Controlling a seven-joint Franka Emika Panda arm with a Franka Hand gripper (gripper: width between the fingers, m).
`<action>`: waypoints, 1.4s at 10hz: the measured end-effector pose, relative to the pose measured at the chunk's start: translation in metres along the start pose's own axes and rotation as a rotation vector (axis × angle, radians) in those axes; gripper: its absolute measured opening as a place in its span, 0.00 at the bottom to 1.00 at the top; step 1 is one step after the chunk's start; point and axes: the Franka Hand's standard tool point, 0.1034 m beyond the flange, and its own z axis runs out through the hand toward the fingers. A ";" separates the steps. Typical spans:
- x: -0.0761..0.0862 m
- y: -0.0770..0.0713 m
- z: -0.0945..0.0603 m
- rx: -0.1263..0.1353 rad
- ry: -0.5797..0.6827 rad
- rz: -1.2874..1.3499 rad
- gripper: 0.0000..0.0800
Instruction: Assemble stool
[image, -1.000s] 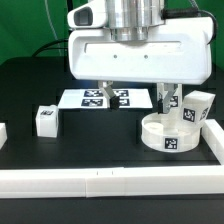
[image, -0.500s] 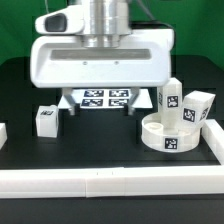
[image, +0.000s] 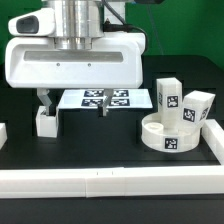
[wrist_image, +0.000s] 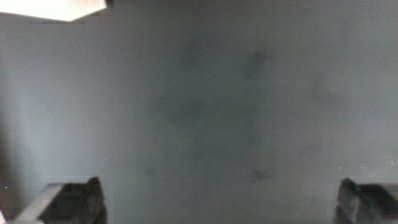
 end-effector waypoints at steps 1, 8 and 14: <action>-0.009 0.014 0.004 -0.018 -0.001 0.017 0.81; -0.030 0.033 0.011 0.025 -0.162 0.052 0.81; -0.026 0.046 0.011 0.077 -0.521 0.050 0.81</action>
Offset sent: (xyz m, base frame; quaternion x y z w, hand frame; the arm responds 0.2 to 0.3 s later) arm -0.0094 -0.0460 -0.0094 0.0337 -0.0083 -0.0499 0.9981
